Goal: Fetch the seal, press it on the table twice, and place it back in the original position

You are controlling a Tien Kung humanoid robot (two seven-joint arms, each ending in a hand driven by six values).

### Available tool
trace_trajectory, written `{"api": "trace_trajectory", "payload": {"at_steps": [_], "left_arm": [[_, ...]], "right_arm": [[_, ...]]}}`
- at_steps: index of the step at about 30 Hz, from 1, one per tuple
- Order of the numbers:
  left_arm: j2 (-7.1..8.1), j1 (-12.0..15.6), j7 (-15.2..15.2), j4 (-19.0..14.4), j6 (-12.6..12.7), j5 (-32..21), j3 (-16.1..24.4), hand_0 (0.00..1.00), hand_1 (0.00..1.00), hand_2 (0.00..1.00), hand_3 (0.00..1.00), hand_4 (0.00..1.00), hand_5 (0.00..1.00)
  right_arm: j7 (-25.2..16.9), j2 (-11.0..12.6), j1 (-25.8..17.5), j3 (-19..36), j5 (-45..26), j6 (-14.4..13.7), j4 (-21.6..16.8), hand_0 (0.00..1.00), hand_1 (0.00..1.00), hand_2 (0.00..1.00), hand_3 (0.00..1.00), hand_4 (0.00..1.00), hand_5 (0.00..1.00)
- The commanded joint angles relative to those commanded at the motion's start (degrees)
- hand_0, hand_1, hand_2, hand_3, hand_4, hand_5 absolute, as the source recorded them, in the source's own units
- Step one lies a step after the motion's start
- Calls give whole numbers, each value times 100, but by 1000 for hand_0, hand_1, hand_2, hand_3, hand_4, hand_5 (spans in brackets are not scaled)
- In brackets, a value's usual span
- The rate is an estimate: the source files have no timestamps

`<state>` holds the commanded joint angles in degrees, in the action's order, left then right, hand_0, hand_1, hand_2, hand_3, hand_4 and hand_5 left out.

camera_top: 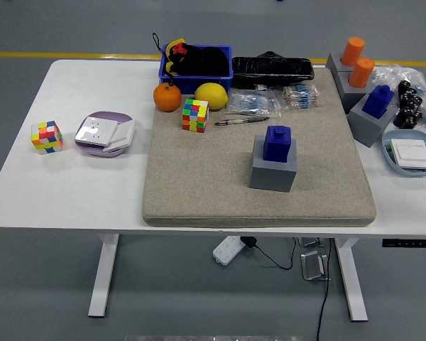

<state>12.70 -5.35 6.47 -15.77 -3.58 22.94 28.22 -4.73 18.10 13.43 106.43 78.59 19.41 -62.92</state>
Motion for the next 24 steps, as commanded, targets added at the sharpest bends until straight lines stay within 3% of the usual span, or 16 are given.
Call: {"api": "trace_trajectory", "payload": {"at_steps": [24], "left_arm": [[14,3,2,-4,3,3,-19,806,814,789,841,784,394]], "right_arm": [[-6,19,-12,-17,4,-4,14,859,754,702,665,811,265]]}}
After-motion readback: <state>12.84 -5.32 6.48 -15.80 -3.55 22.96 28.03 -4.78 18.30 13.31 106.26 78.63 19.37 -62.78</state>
